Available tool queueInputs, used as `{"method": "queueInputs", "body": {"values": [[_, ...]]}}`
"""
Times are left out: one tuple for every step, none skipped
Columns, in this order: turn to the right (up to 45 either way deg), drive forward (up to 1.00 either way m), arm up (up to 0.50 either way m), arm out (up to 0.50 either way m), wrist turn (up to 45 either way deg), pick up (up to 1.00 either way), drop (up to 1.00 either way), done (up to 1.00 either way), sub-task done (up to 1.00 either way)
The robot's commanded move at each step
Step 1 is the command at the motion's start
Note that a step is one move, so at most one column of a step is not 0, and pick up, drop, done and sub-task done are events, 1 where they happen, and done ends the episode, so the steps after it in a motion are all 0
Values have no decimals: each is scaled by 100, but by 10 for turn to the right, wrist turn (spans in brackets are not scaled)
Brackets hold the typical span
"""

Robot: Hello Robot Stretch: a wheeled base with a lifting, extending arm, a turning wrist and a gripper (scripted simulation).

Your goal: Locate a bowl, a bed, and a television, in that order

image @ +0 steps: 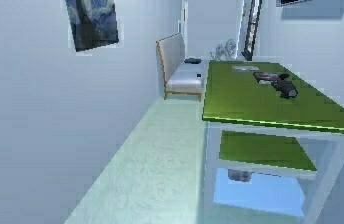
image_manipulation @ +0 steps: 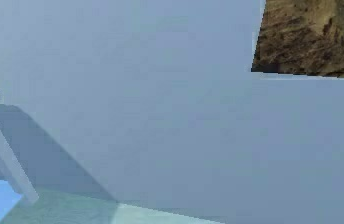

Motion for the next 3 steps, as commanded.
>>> {"method": "queueInputs", "body": {"values": [[-120,0,0,0,0,0,0,0,0],[0,100,0,0,0,0,0,0,0],[210,0,0,0,0,0,0,0,0]]}}
